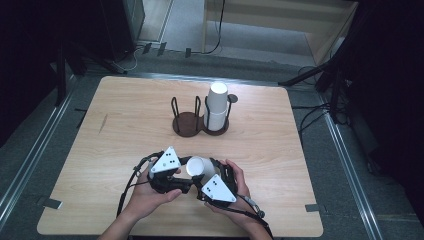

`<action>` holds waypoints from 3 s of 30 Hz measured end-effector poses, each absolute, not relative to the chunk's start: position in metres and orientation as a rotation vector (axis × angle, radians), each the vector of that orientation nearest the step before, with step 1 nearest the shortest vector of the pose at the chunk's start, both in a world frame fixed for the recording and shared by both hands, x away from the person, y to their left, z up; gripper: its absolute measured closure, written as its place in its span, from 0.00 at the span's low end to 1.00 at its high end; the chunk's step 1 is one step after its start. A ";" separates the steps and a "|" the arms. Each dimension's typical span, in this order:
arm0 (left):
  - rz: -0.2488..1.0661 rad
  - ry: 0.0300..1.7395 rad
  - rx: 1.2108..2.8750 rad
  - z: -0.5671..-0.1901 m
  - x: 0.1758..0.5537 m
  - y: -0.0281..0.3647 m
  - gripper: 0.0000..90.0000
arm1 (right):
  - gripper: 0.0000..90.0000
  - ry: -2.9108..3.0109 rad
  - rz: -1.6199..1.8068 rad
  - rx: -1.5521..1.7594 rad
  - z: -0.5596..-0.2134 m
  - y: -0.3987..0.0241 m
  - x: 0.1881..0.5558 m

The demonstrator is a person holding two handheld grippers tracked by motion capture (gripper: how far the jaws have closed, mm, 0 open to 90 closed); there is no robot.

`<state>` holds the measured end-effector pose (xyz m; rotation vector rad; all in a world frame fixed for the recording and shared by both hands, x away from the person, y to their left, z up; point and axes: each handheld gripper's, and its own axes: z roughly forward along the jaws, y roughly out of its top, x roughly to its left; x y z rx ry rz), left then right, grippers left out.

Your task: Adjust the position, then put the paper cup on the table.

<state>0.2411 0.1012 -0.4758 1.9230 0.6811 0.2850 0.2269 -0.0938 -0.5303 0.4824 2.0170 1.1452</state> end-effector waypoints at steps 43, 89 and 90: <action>0.486 0.733 1.498 -0.491 0.247 0.131 0.40 | 0.14 1.861 1.381 1.019 -0.507 -0.113 0.239; 0.487 0.686 1.383 -0.506 0.254 0.123 0.40 | 0.00 1.522 1.953 1.936 -0.477 -0.107 0.244; 0.486 0.687 1.386 -0.506 0.254 0.123 0.40 | 0.00 1.510 1.953 1.960 -0.478 -0.106 0.245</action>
